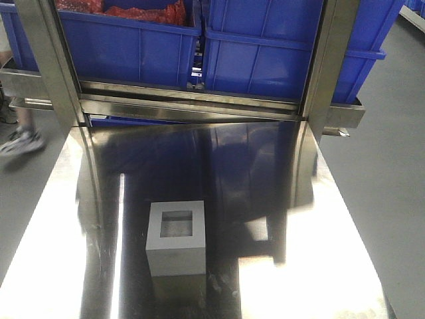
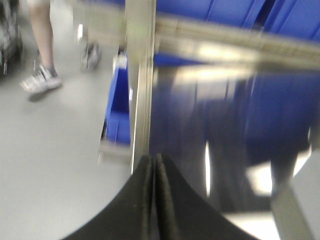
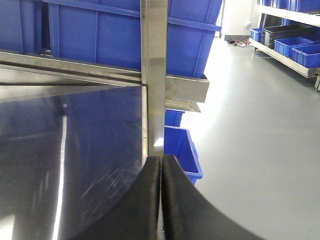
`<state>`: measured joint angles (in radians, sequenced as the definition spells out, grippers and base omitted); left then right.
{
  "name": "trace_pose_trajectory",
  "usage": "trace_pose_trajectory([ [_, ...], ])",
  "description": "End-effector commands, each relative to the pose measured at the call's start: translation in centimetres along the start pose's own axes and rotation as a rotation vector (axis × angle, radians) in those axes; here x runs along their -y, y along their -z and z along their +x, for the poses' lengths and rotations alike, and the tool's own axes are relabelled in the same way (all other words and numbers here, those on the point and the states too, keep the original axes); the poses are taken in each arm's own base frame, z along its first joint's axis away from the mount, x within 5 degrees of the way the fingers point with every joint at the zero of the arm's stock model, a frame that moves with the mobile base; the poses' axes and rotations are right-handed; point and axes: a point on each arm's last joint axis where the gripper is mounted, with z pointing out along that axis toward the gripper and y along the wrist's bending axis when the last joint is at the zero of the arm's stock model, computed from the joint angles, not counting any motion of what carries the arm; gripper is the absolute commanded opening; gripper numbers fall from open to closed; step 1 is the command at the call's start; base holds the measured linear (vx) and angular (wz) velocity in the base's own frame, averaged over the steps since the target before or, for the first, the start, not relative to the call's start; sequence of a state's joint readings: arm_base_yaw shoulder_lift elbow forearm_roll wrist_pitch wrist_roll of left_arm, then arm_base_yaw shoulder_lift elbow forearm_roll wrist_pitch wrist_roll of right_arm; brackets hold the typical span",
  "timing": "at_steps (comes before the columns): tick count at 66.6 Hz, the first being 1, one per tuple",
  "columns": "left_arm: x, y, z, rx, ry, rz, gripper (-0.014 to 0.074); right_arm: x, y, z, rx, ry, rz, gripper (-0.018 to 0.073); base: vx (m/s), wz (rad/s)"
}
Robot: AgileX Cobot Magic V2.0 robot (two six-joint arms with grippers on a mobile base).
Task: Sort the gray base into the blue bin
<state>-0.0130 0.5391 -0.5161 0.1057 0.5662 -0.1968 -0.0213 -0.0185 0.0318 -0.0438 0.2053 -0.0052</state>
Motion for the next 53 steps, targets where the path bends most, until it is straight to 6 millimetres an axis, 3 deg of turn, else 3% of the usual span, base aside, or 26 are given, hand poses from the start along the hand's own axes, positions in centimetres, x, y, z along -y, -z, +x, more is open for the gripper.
trace_pose_trajectory([
  [1, 0.2, -0.9, -1.4, -0.042, 0.014, -0.005, -0.0007, 0.0, 0.1, -0.6, 0.083, 0.015, 0.009, -0.0005, 0.00, 0.00],
  [18, 0.3, -2.9, -1.1, -0.136, 0.009, -0.015, -0.0007, 0.0, 0.0, -0.6, 0.082, 0.015, 0.009, -0.0005, 0.00, 0.00],
  [53, 0.3, -2.9, -1.1, -0.138, -0.003, -0.016, 0.0017, 0.0, 0.0, -0.6, 0.082, 0.015, 0.009, -0.0005, 0.00, 0.00],
])
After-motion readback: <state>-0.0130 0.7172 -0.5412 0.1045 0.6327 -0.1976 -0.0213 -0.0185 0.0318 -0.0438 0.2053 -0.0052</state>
